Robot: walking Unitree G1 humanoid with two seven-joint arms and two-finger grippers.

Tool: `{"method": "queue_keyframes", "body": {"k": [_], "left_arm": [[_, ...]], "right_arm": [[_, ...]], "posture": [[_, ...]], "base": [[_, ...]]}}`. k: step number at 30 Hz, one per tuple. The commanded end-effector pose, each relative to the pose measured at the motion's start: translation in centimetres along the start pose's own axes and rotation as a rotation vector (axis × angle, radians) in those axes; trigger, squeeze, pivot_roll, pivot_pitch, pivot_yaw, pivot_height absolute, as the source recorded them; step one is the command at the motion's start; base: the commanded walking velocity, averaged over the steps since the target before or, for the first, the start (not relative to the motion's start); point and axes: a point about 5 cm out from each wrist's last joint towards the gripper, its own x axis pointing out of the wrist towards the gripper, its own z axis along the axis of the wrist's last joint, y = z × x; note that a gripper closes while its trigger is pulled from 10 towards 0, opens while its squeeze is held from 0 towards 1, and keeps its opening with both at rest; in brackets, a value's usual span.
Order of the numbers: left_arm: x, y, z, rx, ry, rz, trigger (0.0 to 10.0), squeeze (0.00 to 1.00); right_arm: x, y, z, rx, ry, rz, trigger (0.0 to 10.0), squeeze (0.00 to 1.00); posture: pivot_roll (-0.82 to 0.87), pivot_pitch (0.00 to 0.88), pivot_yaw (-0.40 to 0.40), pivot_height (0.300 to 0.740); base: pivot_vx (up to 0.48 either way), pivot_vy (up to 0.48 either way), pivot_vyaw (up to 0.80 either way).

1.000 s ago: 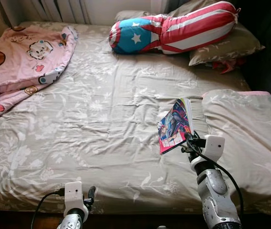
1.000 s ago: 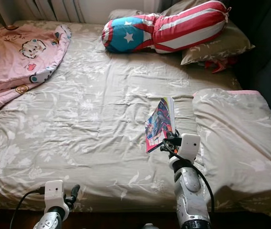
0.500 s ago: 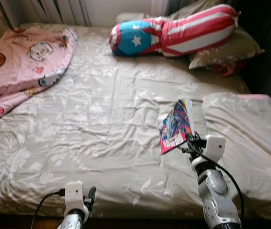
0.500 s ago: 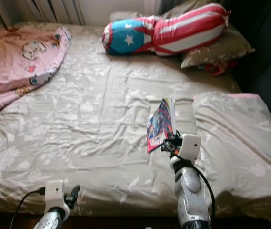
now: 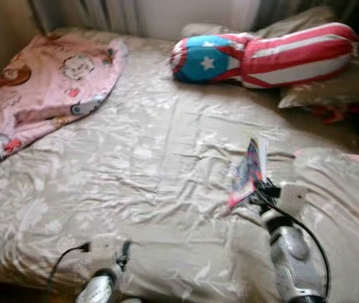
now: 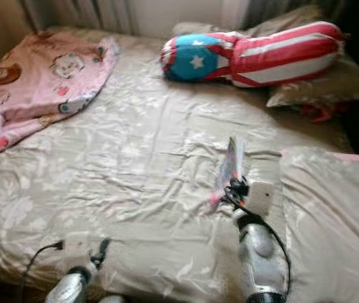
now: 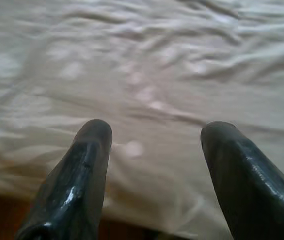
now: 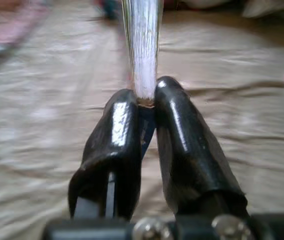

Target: Clean up the room

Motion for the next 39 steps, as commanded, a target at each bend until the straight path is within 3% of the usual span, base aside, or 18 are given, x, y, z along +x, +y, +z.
{"method": "queue_keyframes", "body": {"k": [1,17,21,33,39], "left_arm": [[0.1,-1.0,0.2,-0.011,-0.012,-0.026,10.0,0.00],[0.4,-2.2,2.7,-0.019,-0.169,-0.085,10.0,0.00],[0.2,-2.4,2.8,-0.021,-0.182,-0.093,10.0,0.00],[0.1,-2.8,2.7,-0.025,-0.170,-0.101,10.0,0.00],[0.1,-2.8,2.6,-0.025,-0.163,-0.102,10.0,0.00]], "right_arm": [[-0.4,-1.0,0.2,-0.010,-0.015,-0.022,10.0,0.00],[-0.7,-0.7,-0.1,0.003,-0.011,-0.026,10.0,0.00],[-0.6,-1.1,-0.7,-0.016,0.044,-0.062,10.0,0.00],[-0.8,-0.8,-0.5,-0.018,0.023,-0.038,10.0,0.00],[-0.9,-0.8,-0.4,-0.012,0.009,-0.036,10.0,0.00]], "posture": [[-0.04,0.191,-0.062,0.740],[-0.04,0.200,-0.051,0.740],[-0.04,0.204,-0.049,0.736],[-0.05,0.203,-0.048,0.672],[-0.05,0.195,-0.047,0.672]], "base": [[0.000,0.000,0.00],[0.000,0.000,0.00],[0.000,0.000,0.00],[0.000,0.000,0.00],[0.000,0.000,0.00]]}}
